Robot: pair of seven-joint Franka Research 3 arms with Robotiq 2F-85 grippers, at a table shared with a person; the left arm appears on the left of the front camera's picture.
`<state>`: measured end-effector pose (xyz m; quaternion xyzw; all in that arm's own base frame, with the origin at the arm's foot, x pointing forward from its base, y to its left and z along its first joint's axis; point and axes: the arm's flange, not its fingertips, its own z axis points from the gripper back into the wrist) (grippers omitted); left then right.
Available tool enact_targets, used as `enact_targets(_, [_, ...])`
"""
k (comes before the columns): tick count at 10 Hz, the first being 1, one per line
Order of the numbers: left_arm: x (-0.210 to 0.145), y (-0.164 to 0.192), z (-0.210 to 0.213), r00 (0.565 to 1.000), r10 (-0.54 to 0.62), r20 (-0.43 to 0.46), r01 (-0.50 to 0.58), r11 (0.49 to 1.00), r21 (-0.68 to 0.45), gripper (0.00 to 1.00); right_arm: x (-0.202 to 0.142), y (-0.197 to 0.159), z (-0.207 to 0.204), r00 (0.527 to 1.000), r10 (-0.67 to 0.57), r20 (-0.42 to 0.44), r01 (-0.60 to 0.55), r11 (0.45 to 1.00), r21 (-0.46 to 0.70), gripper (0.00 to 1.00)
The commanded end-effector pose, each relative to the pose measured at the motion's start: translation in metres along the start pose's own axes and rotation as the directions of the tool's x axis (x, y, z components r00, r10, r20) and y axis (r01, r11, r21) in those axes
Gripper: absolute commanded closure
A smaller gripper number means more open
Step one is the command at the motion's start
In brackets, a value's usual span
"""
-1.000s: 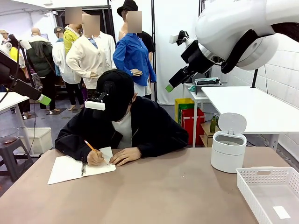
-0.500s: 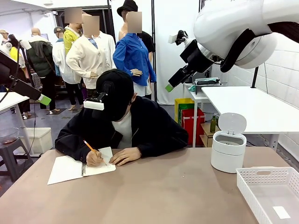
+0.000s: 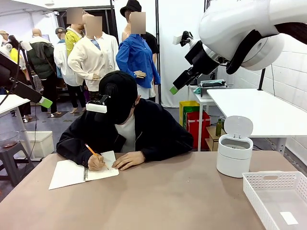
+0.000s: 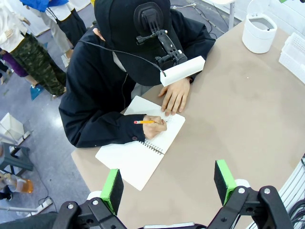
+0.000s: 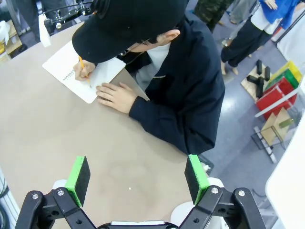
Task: Sort the paper based on its condition.
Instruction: If a person hands you a paper, place it in the Organizing basket , and if it's crumpled, put it in the Trash can.
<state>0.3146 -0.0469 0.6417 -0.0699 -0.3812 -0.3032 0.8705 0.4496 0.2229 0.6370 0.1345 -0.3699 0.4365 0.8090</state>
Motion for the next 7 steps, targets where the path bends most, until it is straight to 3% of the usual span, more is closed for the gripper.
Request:
enact_targets(1, [0.0006, 0.0002, -0.0012, 1.000, 0.004, 0.014, -0.004, 1.000, -0.002, 0.00, -0.0024, -0.0006, 0.0001, 1.000, -0.011, 0.013, 0.011, 1.000, 0.007, 0.00])
enact_targets(7, [0.0006, 0.0002, -0.0012, 1.000, 0.004, 0.014, -0.004, 1.000, -0.002, 0.00, -0.0024, -0.0006, 0.0001, 1.000, -0.011, 0.013, 0.011, 1.000, 0.007, 0.00])
